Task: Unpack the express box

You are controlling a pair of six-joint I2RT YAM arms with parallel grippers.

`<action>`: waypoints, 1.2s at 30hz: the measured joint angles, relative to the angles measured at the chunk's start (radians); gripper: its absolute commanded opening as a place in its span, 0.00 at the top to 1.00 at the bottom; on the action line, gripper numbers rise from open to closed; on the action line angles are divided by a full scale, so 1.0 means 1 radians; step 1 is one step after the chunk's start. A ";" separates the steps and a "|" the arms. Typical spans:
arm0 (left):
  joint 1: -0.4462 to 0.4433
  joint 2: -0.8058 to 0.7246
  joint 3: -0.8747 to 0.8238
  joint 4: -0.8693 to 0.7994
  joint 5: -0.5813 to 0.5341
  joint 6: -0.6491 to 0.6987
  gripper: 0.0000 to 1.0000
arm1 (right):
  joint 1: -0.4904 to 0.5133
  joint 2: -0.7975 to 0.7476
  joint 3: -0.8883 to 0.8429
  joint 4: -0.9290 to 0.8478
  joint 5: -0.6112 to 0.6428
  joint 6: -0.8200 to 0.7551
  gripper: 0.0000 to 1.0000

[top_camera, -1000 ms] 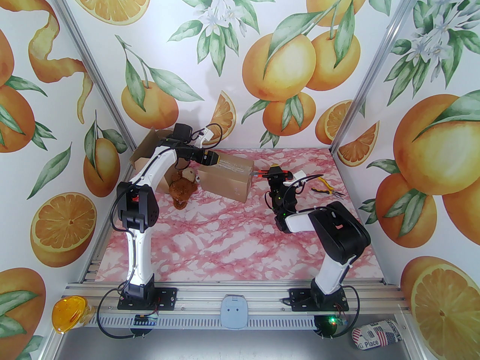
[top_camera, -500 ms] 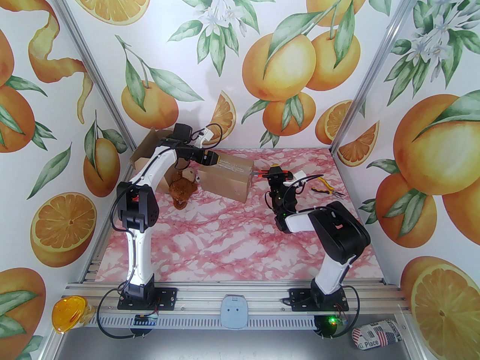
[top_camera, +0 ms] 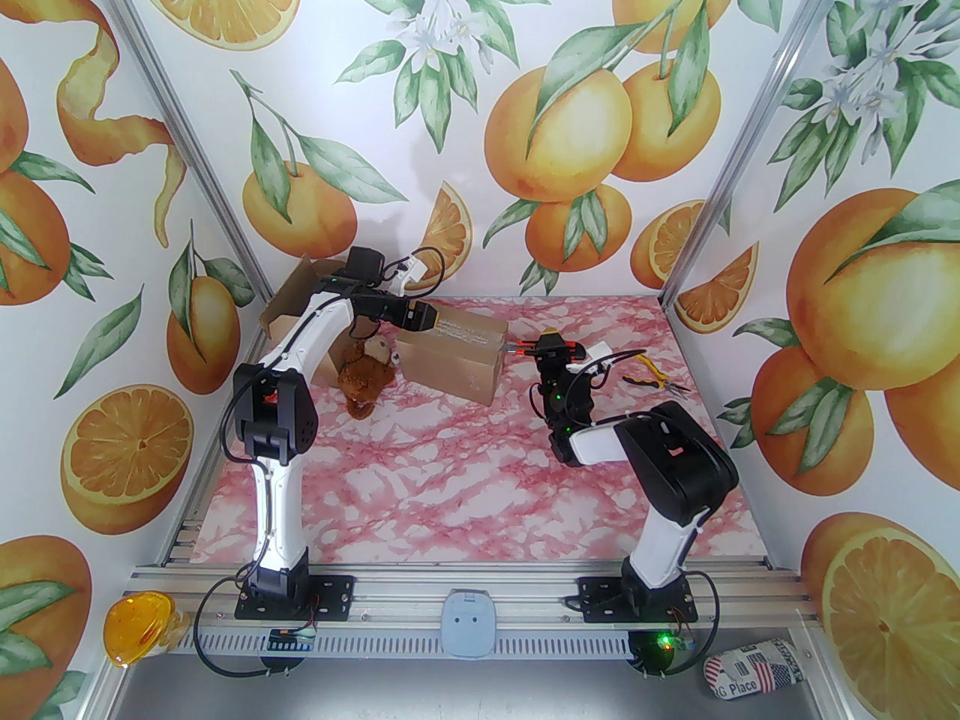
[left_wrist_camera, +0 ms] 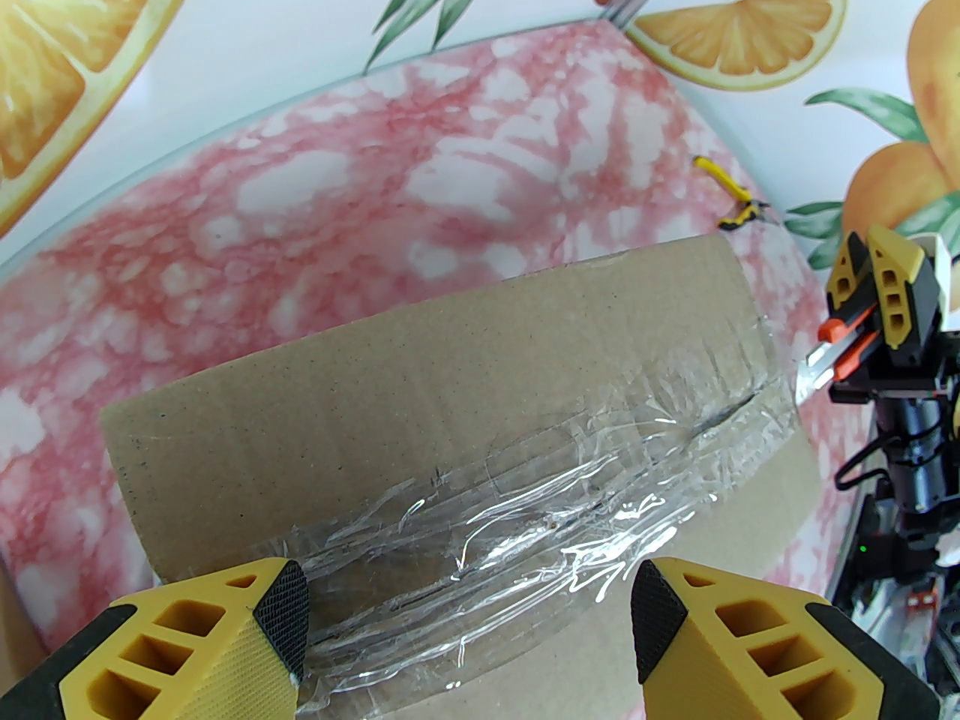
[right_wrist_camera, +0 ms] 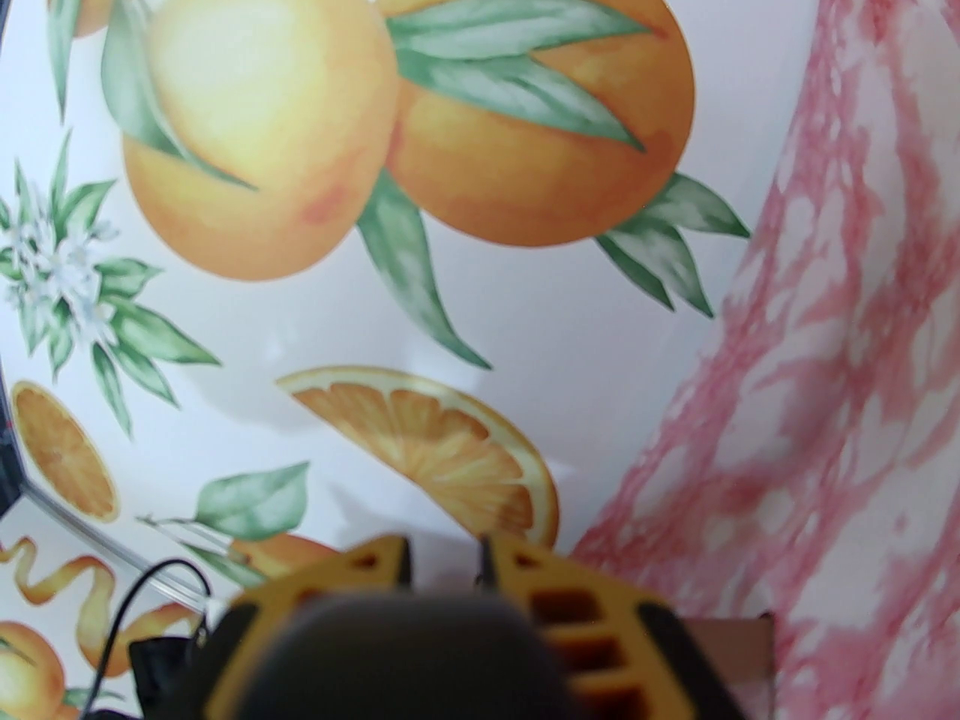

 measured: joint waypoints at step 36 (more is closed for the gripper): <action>-0.021 -0.208 -0.338 0.206 -0.018 -0.179 0.29 | 0.059 -0.026 0.034 -0.117 0.206 0.047 1.00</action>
